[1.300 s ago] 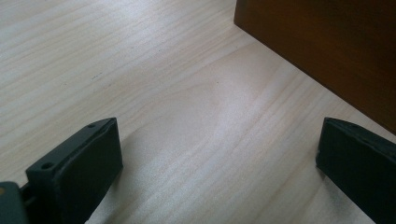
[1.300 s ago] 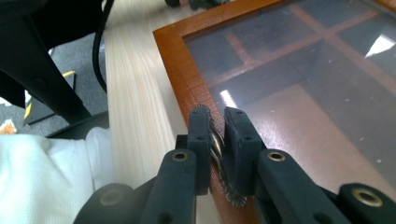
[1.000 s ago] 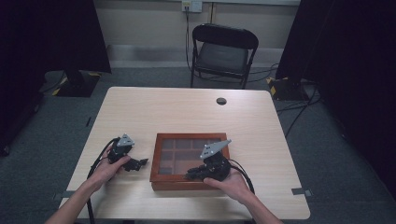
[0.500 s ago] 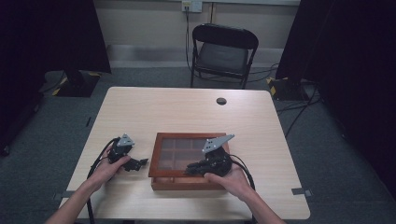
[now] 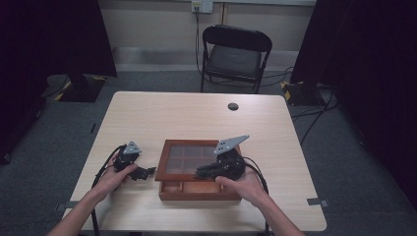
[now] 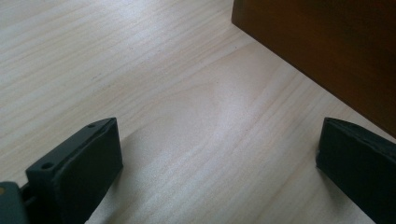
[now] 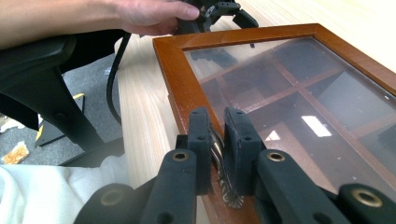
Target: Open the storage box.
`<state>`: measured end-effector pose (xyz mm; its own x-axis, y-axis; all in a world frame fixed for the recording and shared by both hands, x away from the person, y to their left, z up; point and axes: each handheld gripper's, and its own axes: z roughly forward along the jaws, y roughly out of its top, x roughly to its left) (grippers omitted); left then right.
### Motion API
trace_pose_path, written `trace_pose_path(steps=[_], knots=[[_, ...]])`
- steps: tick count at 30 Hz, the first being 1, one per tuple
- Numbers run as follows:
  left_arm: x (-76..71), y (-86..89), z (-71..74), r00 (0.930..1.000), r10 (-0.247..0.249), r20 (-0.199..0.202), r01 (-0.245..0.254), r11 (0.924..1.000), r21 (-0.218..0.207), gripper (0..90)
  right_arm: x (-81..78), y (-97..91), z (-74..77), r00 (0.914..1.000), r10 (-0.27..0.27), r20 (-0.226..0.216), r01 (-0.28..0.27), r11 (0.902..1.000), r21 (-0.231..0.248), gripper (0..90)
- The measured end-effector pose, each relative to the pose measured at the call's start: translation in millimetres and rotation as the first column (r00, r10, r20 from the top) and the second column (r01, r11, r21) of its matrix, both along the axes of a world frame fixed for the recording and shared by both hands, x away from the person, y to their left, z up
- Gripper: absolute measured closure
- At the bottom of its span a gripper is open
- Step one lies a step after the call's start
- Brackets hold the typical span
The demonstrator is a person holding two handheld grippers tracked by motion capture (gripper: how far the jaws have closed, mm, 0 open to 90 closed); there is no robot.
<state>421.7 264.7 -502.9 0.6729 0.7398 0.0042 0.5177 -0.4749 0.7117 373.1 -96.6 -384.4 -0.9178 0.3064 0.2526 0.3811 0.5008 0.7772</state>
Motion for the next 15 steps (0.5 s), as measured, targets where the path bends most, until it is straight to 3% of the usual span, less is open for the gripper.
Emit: trace_pose_path(steps=[15], knots=[[0.1, 0.0, -0.1, 1.0, -0.001, 0.0, 0.001, 1.0, -0.002, 0.0, 6.4, -0.2, 17.5, 0.9996, -0.021, 0.019, 0.021, 0.9997, 0.014, 81.6]])
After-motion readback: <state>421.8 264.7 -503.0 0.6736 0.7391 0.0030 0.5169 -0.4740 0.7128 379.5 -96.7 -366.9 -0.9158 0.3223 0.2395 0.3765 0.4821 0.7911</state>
